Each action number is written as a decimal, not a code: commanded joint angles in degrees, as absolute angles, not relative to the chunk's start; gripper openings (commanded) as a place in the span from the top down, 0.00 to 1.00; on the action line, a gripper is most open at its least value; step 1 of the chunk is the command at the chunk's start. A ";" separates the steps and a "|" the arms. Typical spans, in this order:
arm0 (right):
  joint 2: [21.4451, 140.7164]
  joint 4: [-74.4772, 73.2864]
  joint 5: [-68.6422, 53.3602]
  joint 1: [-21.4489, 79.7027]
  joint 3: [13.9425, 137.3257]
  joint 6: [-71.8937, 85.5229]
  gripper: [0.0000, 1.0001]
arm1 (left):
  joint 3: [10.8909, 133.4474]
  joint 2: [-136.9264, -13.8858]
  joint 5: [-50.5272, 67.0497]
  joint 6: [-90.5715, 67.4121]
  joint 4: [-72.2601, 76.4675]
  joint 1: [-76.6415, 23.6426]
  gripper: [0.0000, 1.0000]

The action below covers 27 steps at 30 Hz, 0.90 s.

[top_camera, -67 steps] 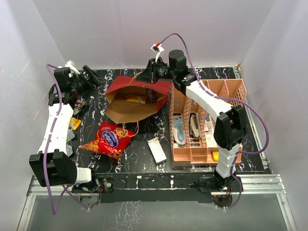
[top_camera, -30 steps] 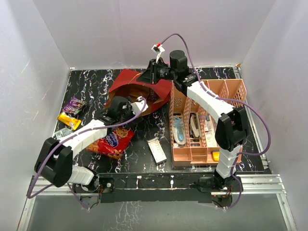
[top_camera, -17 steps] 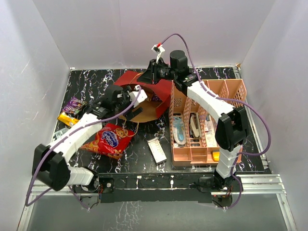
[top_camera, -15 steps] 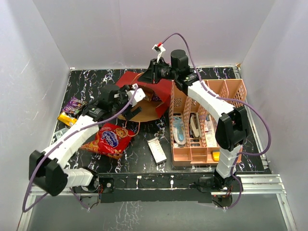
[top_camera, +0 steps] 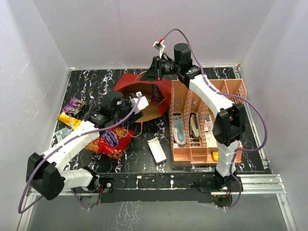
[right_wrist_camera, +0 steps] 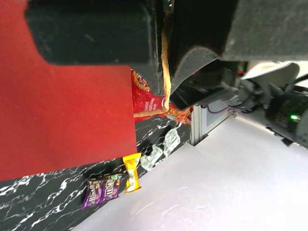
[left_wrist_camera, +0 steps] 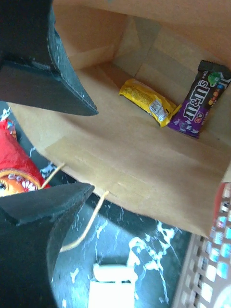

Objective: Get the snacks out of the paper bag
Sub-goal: Take out the snack from the paper bag.

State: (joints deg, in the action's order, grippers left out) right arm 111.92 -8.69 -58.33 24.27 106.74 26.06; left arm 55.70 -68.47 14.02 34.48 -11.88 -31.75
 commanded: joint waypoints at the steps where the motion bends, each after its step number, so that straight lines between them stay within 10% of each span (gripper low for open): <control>1: 111.71 -7.91 -61.47 24.52 110.58 27.70 0.92 | 53.58 -71.44 10.36 40.76 -3.82 -32.34 0.54; 27: 113.25 -7.77 -60.78 24.49 112.66 30.21 0.92 | 59.24 -104.96 9.79 55.36 23.63 -26.53 0.57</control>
State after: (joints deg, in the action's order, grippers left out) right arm 113.14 -9.80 -60.20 24.40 109.19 28.40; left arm 58.43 -103.42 9.61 52.21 15.68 -26.74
